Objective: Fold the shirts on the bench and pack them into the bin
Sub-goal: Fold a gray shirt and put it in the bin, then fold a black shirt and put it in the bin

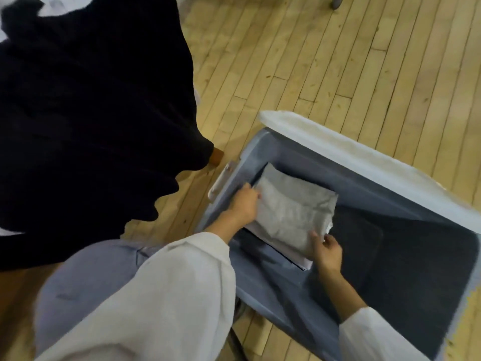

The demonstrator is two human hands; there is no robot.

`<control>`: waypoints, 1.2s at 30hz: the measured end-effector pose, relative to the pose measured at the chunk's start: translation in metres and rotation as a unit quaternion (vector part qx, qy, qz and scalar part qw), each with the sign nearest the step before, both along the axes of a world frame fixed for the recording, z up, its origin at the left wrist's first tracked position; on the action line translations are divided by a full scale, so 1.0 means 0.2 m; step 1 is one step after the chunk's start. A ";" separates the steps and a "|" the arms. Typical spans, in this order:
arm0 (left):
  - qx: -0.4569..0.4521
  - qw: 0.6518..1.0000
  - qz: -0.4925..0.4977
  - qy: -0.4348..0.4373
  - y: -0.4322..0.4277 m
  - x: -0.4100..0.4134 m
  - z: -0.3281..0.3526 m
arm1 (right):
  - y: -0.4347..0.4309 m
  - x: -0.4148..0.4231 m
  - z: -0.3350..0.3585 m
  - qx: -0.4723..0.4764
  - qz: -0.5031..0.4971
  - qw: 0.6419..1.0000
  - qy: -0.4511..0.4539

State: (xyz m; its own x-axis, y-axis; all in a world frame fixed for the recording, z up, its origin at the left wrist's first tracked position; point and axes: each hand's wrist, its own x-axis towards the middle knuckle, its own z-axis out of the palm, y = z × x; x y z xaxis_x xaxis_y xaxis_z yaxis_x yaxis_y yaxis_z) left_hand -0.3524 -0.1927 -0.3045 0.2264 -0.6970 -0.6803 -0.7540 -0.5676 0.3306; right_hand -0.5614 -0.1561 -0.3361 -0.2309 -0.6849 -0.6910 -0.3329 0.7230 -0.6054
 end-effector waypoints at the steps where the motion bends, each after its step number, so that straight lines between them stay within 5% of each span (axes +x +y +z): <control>1: 0.018 0.997 -0.056 -0.043 0.05 0.00 -0.07 | 0.04 0.00 -0.07 0.032 0.019 0.999 0.008; 7: 0.003 0.970 -0.184 -0.157 0.19 0.02 -0.19 | 0.12 0.00 -0.17 0.044 0.000 0.999 0.032; 10: -0.026 0.964 -0.195 -0.181 0.17 0.00 -0.19 | 0.10 0.03 -0.13 -0.004 0.041 0.989 0.142; 13: -0.046 0.947 -0.240 -0.209 0.22 -0.03 -0.23 | 0.00 0.06 -0.16 -0.184 0.158 0.937 0.251; 16: -0.094 0.928 -0.270 -0.240 0.27 -0.11 -0.27 | -0.12 0.15 -0.24 -0.278 0.326 0.875 0.228; 19: -0.066 0.947 -0.247 -0.197 0.26 -0.20 -0.29 | -0.14 0.23 -0.32 -0.220 0.428 0.846 0.228; 23: 0.004 0.969 -0.205 -0.138 0.24 -0.22 -0.37 | -0.10 0.19 -0.44 -0.158 0.435 0.836 0.295; 36: 0.095 0.972 -0.214 -0.023 0.18 -0.12 -0.39 | -0.11 0.19 -0.44 -0.080 0.384 0.883 0.258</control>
State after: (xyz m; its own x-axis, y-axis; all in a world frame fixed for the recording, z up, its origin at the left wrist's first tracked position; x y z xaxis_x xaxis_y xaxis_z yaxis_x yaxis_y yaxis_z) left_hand -0.3765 -0.1568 -0.3823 -0.0236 -0.5967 -0.8021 -0.9461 -0.2458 0.2107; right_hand -0.5226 -0.1780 -0.4249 0.0882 -0.8558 -0.5097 -0.9490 0.0833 -0.3041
